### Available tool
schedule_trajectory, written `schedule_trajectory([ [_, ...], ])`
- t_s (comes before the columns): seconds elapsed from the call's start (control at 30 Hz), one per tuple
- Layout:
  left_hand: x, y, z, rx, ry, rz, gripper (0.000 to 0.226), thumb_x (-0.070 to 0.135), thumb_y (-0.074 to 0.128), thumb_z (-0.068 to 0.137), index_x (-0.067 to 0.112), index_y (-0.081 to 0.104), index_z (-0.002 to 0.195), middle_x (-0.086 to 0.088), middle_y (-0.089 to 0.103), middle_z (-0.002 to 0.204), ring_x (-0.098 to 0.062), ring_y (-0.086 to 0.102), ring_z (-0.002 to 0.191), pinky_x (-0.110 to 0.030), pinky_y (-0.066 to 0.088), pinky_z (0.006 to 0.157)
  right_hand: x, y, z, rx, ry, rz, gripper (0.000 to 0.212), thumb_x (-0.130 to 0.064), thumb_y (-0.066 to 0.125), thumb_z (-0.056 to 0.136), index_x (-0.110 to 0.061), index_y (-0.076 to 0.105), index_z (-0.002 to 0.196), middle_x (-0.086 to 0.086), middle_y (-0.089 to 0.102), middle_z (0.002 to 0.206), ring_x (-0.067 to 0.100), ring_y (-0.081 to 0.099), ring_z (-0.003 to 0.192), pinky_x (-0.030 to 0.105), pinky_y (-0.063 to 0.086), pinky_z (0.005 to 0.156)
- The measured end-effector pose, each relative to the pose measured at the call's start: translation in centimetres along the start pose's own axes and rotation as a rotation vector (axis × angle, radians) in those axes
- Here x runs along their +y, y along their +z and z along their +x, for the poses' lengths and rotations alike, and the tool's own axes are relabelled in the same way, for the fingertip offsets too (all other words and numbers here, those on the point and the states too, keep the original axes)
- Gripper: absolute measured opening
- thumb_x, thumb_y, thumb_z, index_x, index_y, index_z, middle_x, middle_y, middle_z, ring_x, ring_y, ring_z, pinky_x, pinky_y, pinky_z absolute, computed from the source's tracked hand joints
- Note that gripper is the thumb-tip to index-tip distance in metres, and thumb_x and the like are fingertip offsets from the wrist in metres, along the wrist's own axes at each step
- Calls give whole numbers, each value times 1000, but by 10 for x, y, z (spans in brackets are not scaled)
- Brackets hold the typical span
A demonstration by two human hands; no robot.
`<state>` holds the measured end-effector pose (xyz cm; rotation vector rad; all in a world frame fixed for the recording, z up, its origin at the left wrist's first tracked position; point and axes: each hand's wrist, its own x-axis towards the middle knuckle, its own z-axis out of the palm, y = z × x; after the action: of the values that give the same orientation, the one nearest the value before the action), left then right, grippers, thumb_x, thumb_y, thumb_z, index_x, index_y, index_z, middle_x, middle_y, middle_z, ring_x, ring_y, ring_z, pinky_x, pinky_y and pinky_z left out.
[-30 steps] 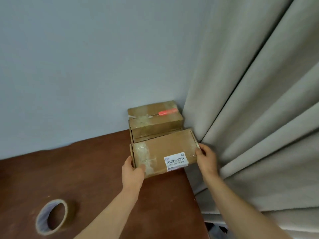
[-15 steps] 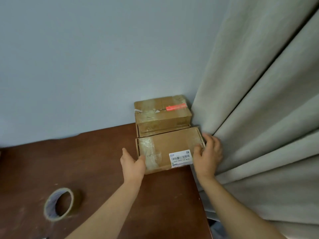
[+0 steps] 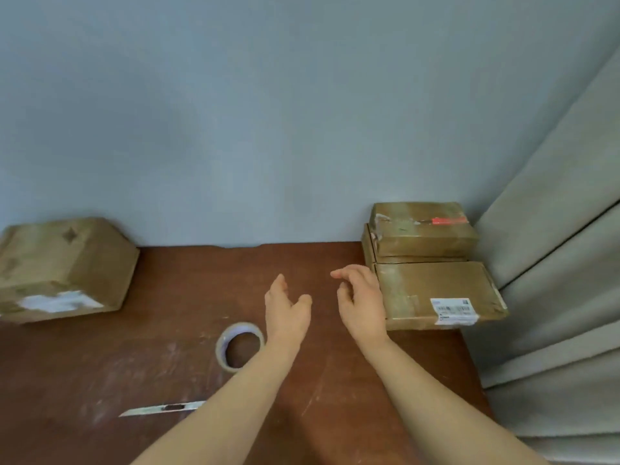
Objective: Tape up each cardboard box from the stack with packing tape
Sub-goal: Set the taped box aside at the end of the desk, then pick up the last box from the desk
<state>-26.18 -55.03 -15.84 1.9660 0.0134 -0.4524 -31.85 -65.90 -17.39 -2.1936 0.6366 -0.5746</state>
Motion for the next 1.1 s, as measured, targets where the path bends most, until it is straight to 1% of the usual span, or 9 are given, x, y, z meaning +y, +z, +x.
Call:
schedule_trajectory([
  [0.13, -23, -80, 14, 4, 29, -15, 61, 8, 55, 92, 14, 30, 148, -4, 44, 140, -13, 47, 120, -25, 37, 99, -61, 63, -15, -25, 102, 102, 28, 1, 48, 90, -17, 66, 104, -2, 55, 112, 12, 56, 101, 24, 45, 91],
  [0.23, -41, -143, 24, 2, 51, -20, 60, 8, 53, 93, 16, 30, 148, -1, 45, 138, -13, 47, 122, -22, 37, 94, -105, 112, -28, -79, 203, 136, 28, -2, 47, 92, -19, 63, 107, 0, 54, 119, 6, 53, 94, 20, 42, 88],
  [0.4, -65, -232, 37, 86, 28, -62, 59, 9, 54, 92, 19, 32, 147, 3, 48, 130, -8, 48, 108, -27, 43, 97, -174, 176, -38, -159, 230, 183, 26, -6, 47, 92, -22, 61, 108, 1, 55, 118, 9, 54, 94, 26, 43, 92],
  [0.47, -71, -255, 42, 120, 16, -86, 59, 8, 53, 92, 19, 32, 146, 4, 48, 128, -8, 48, 106, -28, 44, 97, -191, 193, -42, -197, 208, 203, 25, -9, 48, 92, -26, 59, 106, 0, 58, 115, 12, 58, 93, 32, 49, 89],
  [0.53, -74, -272, 45, 151, 16, -108, 59, 8, 53, 92, 18, 32, 147, 4, 49, 127, -8, 48, 108, -28, 43, 97, -203, 205, -41, -236, 188, 215, 23, -11, 48, 93, -26, 59, 107, -1, 60, 110, 14, 59, 92, 30, 50, 84],
  [0.67, -78, -296, 44, 231, 4, -155, 58, 8, 52, 93, 17, 32, 147, 2, 48, 129, -10, 48, 112, -29, 43, 97, -220, 220, -37, -326, 181, 257, 20, -11, 49, 94, -20, 61, 108, -2, 64, 90, 14, 58, 73, 35, 52, 72],
  [0.9, -100, -350, 40, 445, -66, -158, 53, 8, 50, 93, 15, 37, 144, 1, 49, 125, -11, 49, 108, -34, 45, 99, -243, 259, -41, -506, 217, 366, 18, -11, 50, 95, -18, 61, 106, 1, 64, 85, 14, 61, 79, 36, 53, 80],
  [1.03, -115, -390, 57, 519, -63, -129, 51, 8, 49, 94, 15, 38, 144, -1, 46, 132, -10, 46, 108, -29, 42, 94, -260, 281, -45, -538, 236, 366, 19, -11, 46, 96, -19, 59, 108, 0, 63, 87, 11, 59, 76, 31, 53, 74],
  [1.1, -119, -413, 75, 529, -52, -127, 52, 8, 49, 94, 14, 37, 145, -4, 43, 137, -16, 47, 117, -29, 40, 97, -272, 294, -37, -522, 244, 343, 21, -13, 45, 97, -16, 59, 112, 0, 64, 88, 13, 60, 79, 33, 54, 78],
])
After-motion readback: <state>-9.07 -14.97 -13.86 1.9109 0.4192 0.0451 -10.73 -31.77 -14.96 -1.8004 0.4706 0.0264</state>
